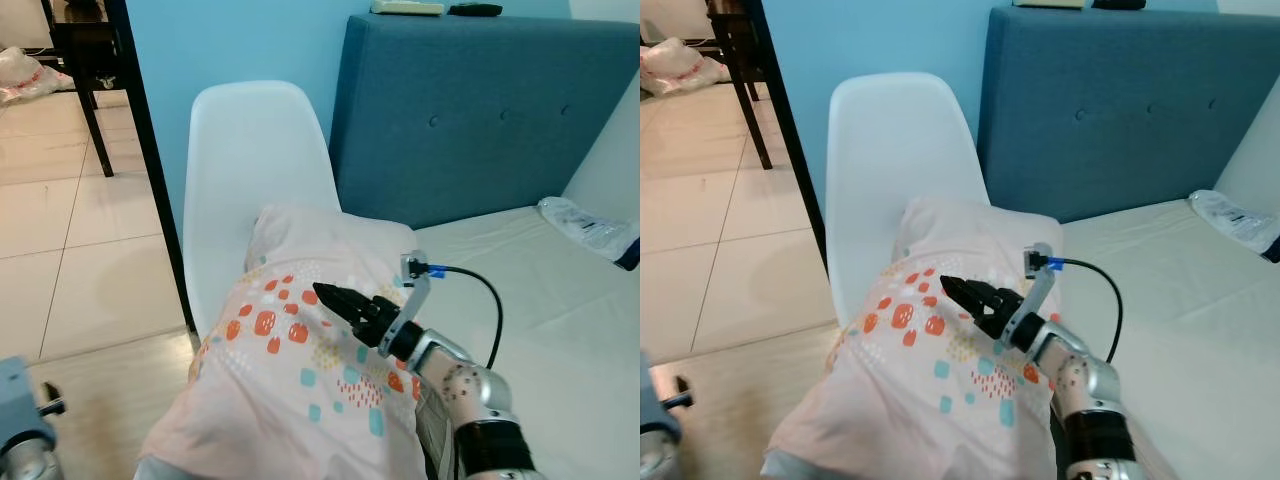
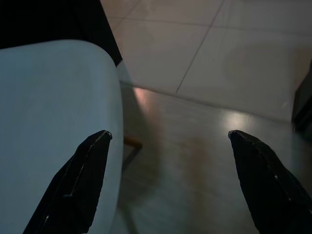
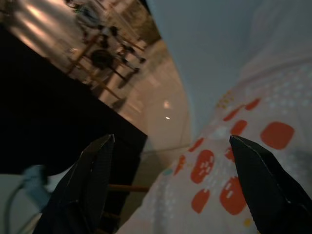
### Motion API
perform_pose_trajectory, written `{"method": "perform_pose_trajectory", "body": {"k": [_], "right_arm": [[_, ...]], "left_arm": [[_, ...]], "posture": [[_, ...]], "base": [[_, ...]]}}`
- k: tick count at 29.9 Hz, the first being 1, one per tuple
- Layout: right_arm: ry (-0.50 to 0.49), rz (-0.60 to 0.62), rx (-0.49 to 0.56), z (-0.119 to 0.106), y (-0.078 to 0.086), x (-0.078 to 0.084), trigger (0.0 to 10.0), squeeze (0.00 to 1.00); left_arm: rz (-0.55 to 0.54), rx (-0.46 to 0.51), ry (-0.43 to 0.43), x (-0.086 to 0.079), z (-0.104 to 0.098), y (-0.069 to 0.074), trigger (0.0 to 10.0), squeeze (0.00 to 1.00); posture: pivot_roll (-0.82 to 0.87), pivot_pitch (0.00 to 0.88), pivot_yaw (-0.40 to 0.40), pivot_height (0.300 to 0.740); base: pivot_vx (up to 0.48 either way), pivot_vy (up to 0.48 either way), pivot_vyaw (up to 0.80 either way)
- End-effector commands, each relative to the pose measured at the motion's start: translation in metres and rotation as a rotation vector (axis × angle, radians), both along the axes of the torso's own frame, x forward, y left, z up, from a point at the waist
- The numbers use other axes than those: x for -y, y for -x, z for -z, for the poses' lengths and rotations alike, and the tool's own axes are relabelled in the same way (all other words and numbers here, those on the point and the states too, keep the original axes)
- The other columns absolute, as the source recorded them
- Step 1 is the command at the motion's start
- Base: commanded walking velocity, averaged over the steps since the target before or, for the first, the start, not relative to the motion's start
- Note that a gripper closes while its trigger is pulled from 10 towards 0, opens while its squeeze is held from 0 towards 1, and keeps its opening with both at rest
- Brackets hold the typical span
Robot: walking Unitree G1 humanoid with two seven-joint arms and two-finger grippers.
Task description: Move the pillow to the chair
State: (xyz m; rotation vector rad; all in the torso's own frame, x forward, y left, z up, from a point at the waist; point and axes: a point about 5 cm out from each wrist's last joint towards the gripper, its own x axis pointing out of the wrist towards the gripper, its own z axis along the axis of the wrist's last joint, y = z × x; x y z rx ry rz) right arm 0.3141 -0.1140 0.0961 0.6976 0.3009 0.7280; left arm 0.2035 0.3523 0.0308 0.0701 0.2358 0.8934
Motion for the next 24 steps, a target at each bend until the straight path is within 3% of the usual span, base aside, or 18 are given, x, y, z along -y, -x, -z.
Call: {"method": "perform_pose_trajectory", "body": {"k": [1,5,8,10,14,21,24], "right_arm": [[0.035,0.007,-0.011,0.006,0.000,-0.004,10.0,0.00],[0.040,0.013,-0.054,0.021,0.004,-0.010,10.0,0.00],[0.041,0.017,-0.060,0.024,0.004,-0.011,10.0,0.00],[0.053,0.028,-0.069,0.030,0.005,-0.014,10.0,0.00],[0.103,0.043,-0.073,0.039,0.005,-0.011,10.0,0.00],[0.159,0.080,-0.081,0.048,0.004,-0.010,10.0,0.00],[0.215,0.107,-0.093,0.053,0.003,-0.010,10.0,0.00]], "left_arm": [[0.014,0.038,0.004,0.001,-0.004,-0.002,10.0,0.00],[0.175,0.107,0.056,0.025,-0.006,-0.023,10.0,0.00],[0.219,0.112,0.068,0.034,-0.005,-0.028,10.0,0.00],[0.333,0.084,0.100,0.061,0.004,-0.040,10.0,0.00],[0.421,0.071,0.138,0.089,0.011,-0.049,10.0,0.00],[0.506,0.039,0.157,0.112,0.016,-0.055,10.0,0.00],[0.537,-0.021,0.167,0.122,0.028,-0.051,10.0,0.00]], "posture": [[0.13,0.000,-0.097,0.646],[0.14,0.000,-0.087,0.666],[0.14,0.000,-0.087,0.671],[0.14,0.000,-0.076,0.686],[0.15,0.000,-0.075,0.711],[0.16,0.000,-0.081,0.740],[0.16,0.000,-0.081,0.740]], "base": [[0.000,0.000,0.00],[0.000,0.000,0.00],[0.000,0.000,0.00],[0.000,0.000,0.00],[0.000,0.000,0.00],[0.000,0.000,0.00],[0.000,0.000,0.00]]}}
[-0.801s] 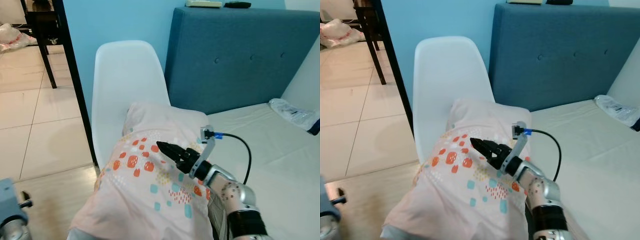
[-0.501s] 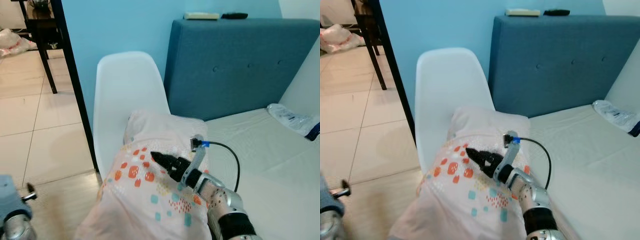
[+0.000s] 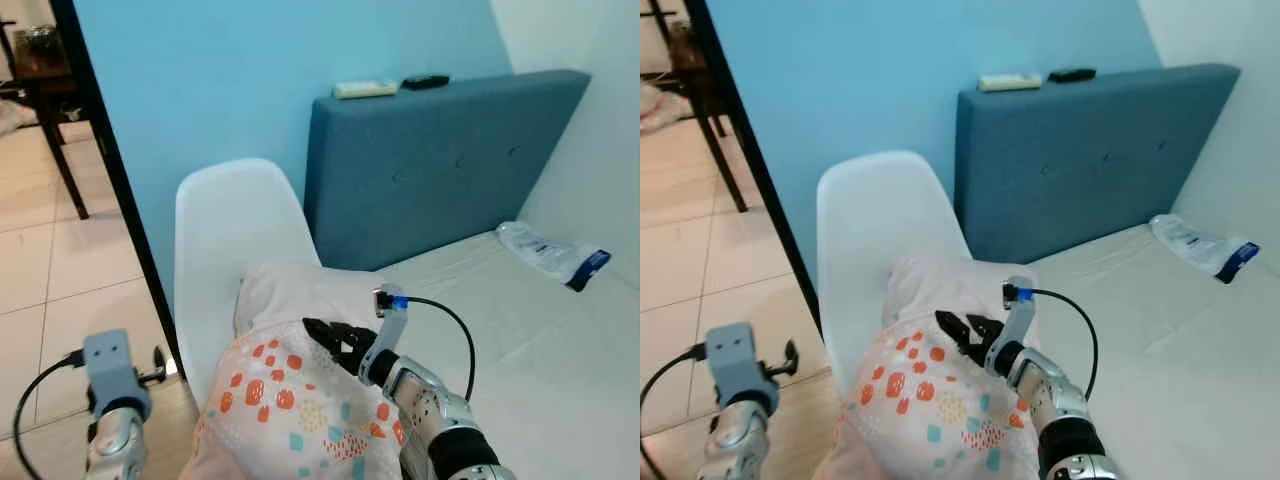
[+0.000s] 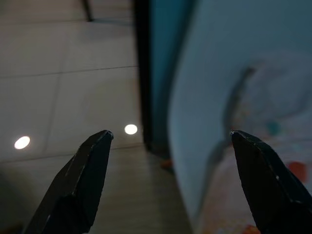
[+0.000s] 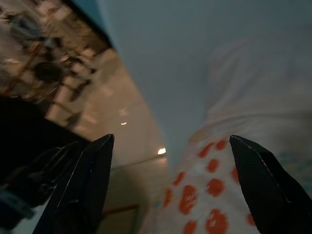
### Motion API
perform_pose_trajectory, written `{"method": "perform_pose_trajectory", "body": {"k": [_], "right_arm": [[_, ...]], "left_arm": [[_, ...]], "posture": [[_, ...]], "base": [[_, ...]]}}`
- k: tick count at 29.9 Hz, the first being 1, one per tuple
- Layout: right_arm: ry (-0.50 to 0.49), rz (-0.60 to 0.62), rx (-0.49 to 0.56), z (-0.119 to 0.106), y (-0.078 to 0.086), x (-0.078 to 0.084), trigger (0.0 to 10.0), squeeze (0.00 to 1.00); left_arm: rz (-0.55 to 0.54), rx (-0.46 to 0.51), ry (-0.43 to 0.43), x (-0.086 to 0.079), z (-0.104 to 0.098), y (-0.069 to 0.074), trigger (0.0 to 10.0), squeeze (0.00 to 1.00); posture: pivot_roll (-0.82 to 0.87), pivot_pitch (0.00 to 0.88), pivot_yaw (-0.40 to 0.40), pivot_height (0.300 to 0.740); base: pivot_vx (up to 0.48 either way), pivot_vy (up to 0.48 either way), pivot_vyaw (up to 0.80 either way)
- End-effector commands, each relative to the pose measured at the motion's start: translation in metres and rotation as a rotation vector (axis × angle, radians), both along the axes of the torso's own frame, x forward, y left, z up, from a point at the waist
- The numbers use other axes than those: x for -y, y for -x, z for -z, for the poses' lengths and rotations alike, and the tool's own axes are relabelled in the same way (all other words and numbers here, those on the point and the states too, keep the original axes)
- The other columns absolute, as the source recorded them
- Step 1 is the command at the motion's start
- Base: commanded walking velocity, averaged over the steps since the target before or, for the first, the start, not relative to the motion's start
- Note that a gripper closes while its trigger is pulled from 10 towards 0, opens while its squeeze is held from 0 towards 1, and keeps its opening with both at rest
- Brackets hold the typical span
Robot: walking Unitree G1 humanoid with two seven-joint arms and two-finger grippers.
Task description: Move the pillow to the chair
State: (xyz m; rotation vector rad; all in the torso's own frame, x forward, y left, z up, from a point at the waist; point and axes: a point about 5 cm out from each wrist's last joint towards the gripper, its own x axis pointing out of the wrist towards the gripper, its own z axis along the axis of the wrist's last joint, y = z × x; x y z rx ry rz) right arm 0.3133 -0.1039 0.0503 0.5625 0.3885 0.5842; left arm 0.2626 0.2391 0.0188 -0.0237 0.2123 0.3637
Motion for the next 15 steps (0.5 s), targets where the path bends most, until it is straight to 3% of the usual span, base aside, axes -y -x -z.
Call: {"method": "perform_pose_trajectory", "body": {"k": [1,4,10,15], "right_arm": [[0.051,0.024,-0.034,0.011,0.002,0.001,10.0,0.00],[0.059,0.026,-0.036,0.012,0.002,0.001,10.0,0.00],[0.095,0.062,-0.073,0.022,0.005,0.005,10.0,0.00],[0.149,0.082,-0.092,0.029,0.006,0.010,10.0,0.00]], "left_arm": [[0.047,-0.116,-0.002,0.013,0.022,0.012,10.0,0.00],[0.054,-0.131,-0.005,0.015,0.025,0.014,10.0,0.00],[0.050,-0.270,0.011,0.017,0.051,0.035,10.0,0.00],[0.048,-0.356,0.003,0.015,0.064,0.050,10.0,0.00]], "posture": [[0.16,0.000,-0.082,0.740],[0.16,0.000,-0.082,0.740],[0.16,0.000,-0.081,0.740],[0.16,0.000,-0.079,0.740]], "base": [[0.000,0.000,0.00],[0.000,0.000,0.00],[-0.042,0.000,0.00],[-0.328,0.000,0.00]]}}
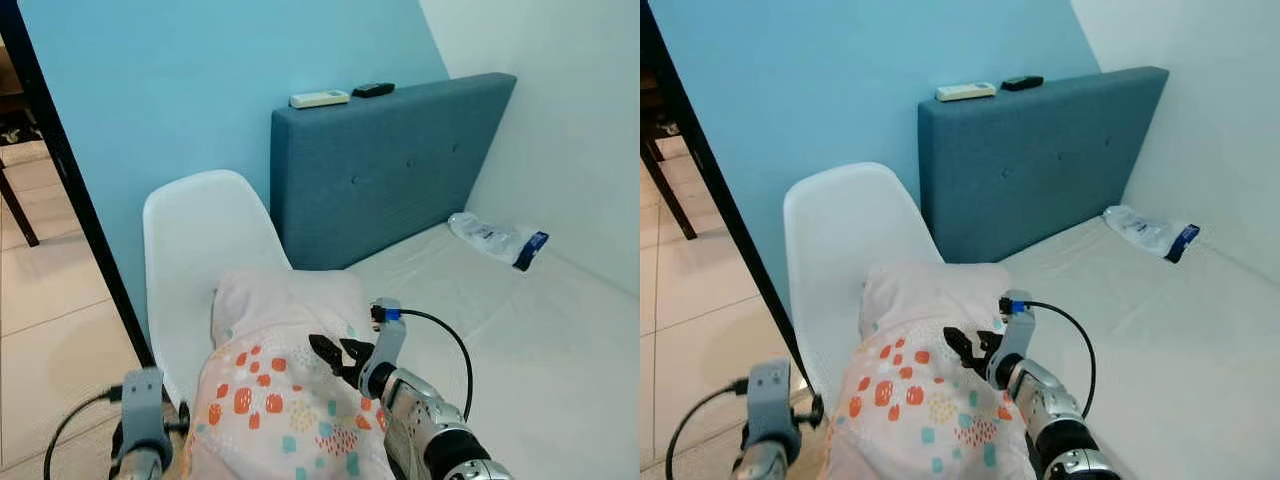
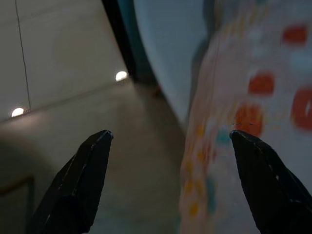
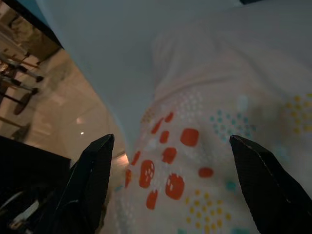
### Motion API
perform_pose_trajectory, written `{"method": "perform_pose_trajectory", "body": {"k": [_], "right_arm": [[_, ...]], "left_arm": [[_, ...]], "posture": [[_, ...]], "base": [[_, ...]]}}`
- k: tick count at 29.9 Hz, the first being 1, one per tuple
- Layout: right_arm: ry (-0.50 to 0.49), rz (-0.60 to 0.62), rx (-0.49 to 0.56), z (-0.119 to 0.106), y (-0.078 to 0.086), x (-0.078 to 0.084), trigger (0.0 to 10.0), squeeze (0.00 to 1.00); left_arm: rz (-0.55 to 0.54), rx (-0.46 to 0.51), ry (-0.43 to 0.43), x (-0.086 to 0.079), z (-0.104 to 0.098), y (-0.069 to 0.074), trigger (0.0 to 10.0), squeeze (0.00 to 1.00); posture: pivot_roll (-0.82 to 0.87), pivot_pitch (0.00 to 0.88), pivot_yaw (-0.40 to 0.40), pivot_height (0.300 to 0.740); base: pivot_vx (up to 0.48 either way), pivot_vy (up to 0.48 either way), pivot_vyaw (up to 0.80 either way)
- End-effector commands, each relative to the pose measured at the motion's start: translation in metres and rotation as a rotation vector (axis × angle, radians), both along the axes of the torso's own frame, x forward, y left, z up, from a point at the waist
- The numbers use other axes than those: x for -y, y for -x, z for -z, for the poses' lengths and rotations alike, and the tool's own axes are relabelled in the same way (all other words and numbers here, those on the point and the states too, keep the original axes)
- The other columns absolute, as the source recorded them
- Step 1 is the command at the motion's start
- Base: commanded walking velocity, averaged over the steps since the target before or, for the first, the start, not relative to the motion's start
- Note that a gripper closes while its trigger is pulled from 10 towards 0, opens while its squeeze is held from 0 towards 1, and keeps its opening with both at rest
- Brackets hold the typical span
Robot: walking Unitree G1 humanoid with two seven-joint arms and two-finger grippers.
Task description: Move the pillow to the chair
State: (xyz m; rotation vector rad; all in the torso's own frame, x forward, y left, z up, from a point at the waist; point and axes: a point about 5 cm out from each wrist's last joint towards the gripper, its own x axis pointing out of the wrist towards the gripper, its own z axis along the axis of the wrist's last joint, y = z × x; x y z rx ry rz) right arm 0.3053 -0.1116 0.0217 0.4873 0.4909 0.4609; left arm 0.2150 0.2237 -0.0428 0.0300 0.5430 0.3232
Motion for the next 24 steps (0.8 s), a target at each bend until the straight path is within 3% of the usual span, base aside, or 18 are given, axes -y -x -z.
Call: {"method": "perform_pose_trajectory", "body": {"k": [1,10,24], "right_arm": [[0.057,0.027,-0.013,0.004,0.000,0.005,10.0,0.00],[0.178,0.087,-0.122,0.031,0.018,0.019,10.0,0.00],[0.260,0.067,-0.184,0.047,0.032,0.019,10.0,0.00]], "left_arm": [[0.007,-0.063,-0.012,-0.001,0.009,0.010,10.0,0.00],[-0.062,-0.215,0.017,-0.009,0.030,0.043,10.0,0.00],[-0.036,-0.250,0.006,-0.008,0.033,0.047,10.0,0.00]], "posture": [[0.16,0.000,-0.075,0.740],[0.15,0.000,-0.074,0.740],[0.15,0.000,-0.072,0.740]], "base": [[-0.349,0.000,0.00],[-0.323,0.000,0.00],[-0.267,0.000,0.00]]}}
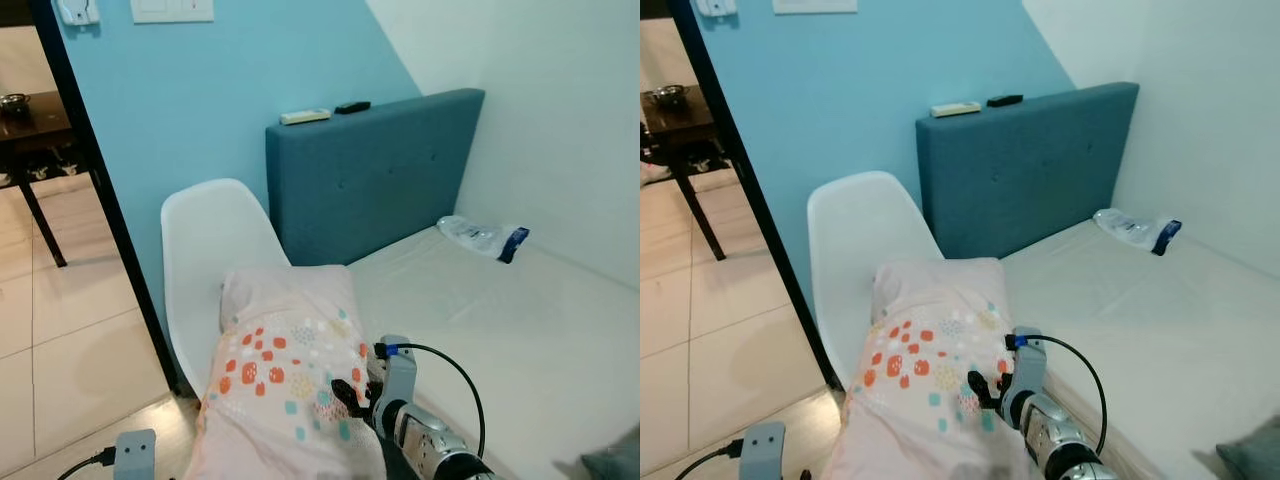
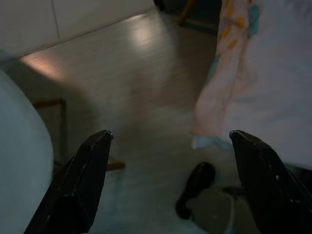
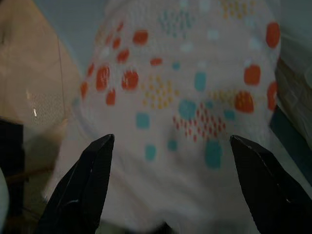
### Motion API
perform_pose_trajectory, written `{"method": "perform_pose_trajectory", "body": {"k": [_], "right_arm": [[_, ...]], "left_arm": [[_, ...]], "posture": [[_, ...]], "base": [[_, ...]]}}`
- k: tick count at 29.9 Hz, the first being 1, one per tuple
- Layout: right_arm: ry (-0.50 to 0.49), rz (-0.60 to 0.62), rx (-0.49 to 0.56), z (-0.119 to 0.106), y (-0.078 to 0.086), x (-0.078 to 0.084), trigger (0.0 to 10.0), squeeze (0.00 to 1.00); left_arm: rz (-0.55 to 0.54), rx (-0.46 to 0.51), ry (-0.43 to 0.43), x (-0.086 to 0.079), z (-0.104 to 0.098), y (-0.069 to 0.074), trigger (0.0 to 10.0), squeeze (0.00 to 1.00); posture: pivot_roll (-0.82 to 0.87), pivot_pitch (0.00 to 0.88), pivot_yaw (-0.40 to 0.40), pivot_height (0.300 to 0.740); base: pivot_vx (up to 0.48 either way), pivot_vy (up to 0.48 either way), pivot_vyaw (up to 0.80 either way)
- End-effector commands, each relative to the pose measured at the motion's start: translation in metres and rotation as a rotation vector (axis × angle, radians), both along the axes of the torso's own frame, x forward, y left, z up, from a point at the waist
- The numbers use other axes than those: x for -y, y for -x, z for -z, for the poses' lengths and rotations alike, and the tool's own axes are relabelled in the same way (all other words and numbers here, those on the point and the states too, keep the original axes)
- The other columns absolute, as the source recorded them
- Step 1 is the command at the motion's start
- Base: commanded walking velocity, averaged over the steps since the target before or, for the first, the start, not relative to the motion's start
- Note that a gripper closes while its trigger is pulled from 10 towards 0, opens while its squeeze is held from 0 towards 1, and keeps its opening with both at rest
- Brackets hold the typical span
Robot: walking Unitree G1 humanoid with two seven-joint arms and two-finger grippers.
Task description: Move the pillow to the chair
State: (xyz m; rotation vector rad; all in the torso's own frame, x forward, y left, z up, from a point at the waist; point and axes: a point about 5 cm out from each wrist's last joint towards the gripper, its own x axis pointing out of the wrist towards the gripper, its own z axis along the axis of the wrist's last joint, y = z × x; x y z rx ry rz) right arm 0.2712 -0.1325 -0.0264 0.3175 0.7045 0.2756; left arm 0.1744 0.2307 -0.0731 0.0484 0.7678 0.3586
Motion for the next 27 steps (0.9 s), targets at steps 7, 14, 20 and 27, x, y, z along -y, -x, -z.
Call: {"method": "perform_pose_trajectory", "body": {"k": [7,14,20,27], "right_arm": [[0.031,-0.013,-0.004,0.002,0.001,-0.001,10.0,0.00],[0.075,-0.022,-0.054,0.011,0.011,0.003,10.0,0.00],[0.110,-0.017,-0.088,0.017,0.018,0.007,10.0,0.00],[0.128,-0.024,-0.106,0.020,0.022,0.008,10.0,0.00]], "left_arm": [[0.012,-0.023,0.005,0.002,0.003,0.004,10.0,0.00],[0.028,-0.018,0.007,0.003,0.002,0.000,10.0,0.00],[0.031,-0.014,0.011,0.004,0.001,-0.002,10.0,0.00],[0.031,-0.013,0.012,0.004,0.001,-0.002,10.0,0.00]], "posture": [[0.15,0.000,-0.072,0.740],[0.15,0.000,-0.072,0.740],[0.15,0.000,-0.075,0.740],[0.15,0.000,-0.079,0.740]], "base": [[-0.245,0.000,0.00],[-0.287,0.000,0.00],[-0.343,0.000,0.00],[-0.365,0.000,0.00]]}}
